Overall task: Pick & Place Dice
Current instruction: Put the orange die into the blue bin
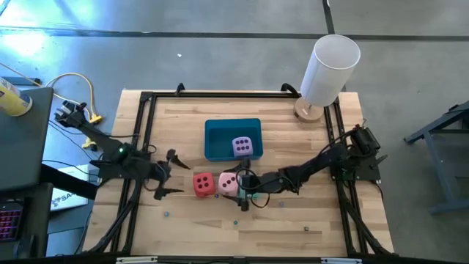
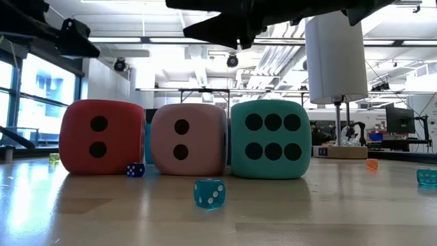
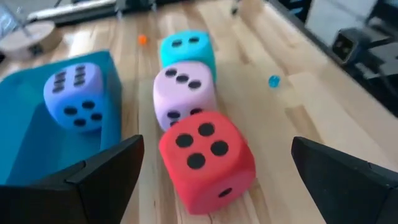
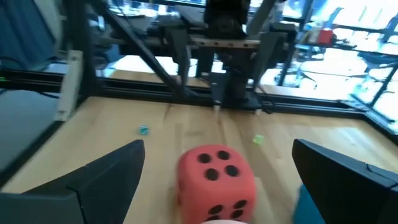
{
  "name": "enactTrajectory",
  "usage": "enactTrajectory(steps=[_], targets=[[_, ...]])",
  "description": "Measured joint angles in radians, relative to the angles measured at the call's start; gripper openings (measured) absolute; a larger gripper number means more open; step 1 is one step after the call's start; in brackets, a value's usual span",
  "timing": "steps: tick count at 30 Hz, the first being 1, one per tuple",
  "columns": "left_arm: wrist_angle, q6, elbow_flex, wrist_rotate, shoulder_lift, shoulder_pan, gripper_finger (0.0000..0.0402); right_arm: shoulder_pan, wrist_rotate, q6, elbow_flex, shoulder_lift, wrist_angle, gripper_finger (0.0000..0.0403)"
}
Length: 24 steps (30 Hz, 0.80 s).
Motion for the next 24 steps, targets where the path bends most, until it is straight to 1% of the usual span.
enactTrajectory(steps=[5, 11, 13, 18, 21, 24], targets=[[-0.001, -0.137, 0.005, -0.164, 0.085, -0.122, 0.0399, 0.014, -0.069, 0.003, 0.000, 0.000, 0.000, 0.0400], [0.001, -0.287, 0.006, -0.433, 0.142, -0.292, 0.0399, 0.031, -0.074, 0.004, 0.000, 0.000, 0.001, 0.0400], [0.000, -0.332, 0.006, -0.504, 0.160, -0.339, 0.0399, 0.035, -0.073, 0.004, 0.000, 0.000, 0.000, 0.0400], [0.000, -0.418, 0.006, -0.597, 0.223, -0.405, 0.0399, 0.038, -0.072, 0.005, 0.000, 0.000, 0.015, 0.0400], [-0.001, -0.436, 0.005, -0.623, 0.269, -0.410, 0.0399, 0.038, -0.070, 0.005, 0.000, 0.000, 0.015, 0.0400], [-0.001, -0.453, 0.005, -0.623, 0.319, -0.398, 0.0399, 0.034, -0.070, 0.002, 0.000, 0.000, 0.015, 0.0400]])
